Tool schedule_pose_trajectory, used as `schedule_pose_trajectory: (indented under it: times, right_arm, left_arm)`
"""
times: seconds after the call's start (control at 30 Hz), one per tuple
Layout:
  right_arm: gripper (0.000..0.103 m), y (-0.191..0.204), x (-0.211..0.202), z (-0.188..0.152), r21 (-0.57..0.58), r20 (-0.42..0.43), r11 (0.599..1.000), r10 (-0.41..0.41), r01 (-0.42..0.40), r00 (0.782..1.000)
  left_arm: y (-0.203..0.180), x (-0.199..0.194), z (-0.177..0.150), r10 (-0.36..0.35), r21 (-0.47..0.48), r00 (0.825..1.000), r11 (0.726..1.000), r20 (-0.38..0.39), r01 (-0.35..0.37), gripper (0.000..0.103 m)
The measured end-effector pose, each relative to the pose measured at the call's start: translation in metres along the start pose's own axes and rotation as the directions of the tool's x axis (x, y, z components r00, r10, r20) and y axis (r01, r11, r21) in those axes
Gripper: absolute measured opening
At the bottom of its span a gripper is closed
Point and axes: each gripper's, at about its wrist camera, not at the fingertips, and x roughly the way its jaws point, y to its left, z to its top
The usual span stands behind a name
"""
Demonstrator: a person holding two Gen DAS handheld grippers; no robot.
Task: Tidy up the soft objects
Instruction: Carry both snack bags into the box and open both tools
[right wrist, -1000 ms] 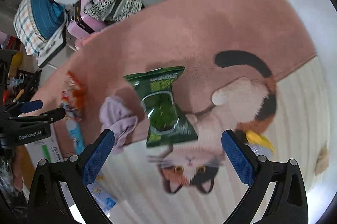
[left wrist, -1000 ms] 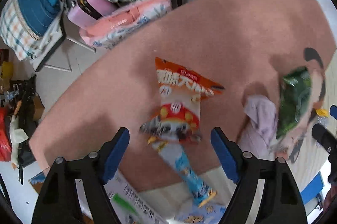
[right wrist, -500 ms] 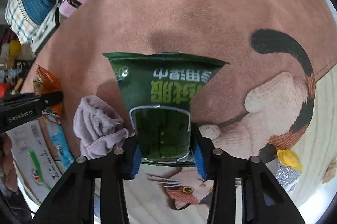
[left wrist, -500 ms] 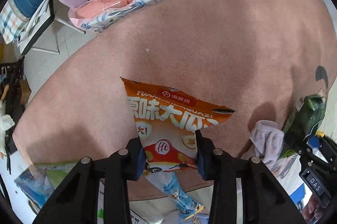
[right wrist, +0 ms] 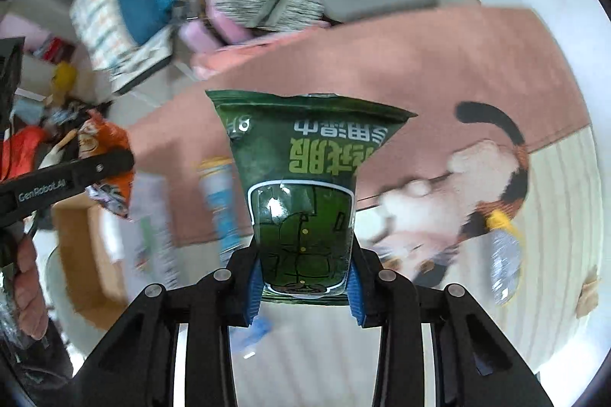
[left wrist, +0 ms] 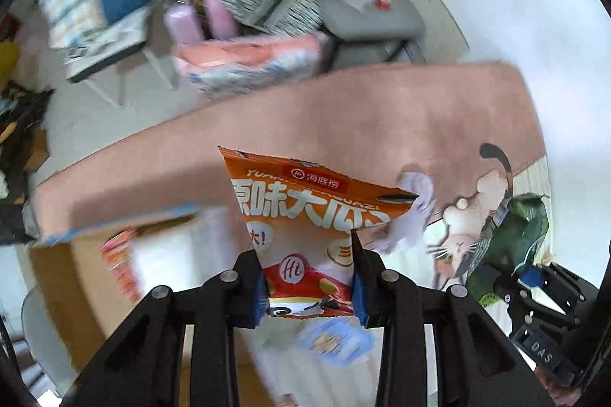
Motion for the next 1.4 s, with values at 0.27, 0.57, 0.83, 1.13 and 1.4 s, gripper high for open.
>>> schedule_pose_trajectory:
  times: [0.27, 0.57, 0.83, 1.13, 1.4]
  right_arm:
    - [0.038, 0.159, -0.001, -0.065, -0.182, -0.057, 0.980, 0.075, -0.084, 0.996]
    - [0.038, 0.267, 0.085, -0.102, -0.237, -0.195, 0.971, -0.008, -0.039, 0.981]
    - [0.038, 0.284, 0.151, -0.103, -0.237, -0.274, 0.971, -0.106, 0.040, 0.956]
    - [0.038, 0.296, 0.188, -0.105, -0.269, -0.328, 0.958, -0.187, 0.098, 0.926]
    - [0.071, 0.305, 0.178, -0.100, -0.257, -0.328, 0.961, -0.188, 0.104, 0.926]
  left_arm:
    - [0.138, -0.053, -0.102, 0.072, -0.146, 0.997, 0.987, 0.010, -0.070, 0.031]
    - [0.262, 0.018, -0.125, 0.114, -0.273, 0.981, 0.950, -0.155, -0.154, 0.031]
    - [0.285, 0.089, -0.094, 0.073, -0.260, 0.963, 0.955, -0.260, -0.142, 0.031]
    - [0.292, 0.117, -0.070, 0.063, -0.235, 0.952, 0.962, -0.301, -0.138, 0.033]
    - [0.298, 0.089, -0.069, 0.034, -0.264, 0.962, 0.958, -0.272, -0.108, 0.058]
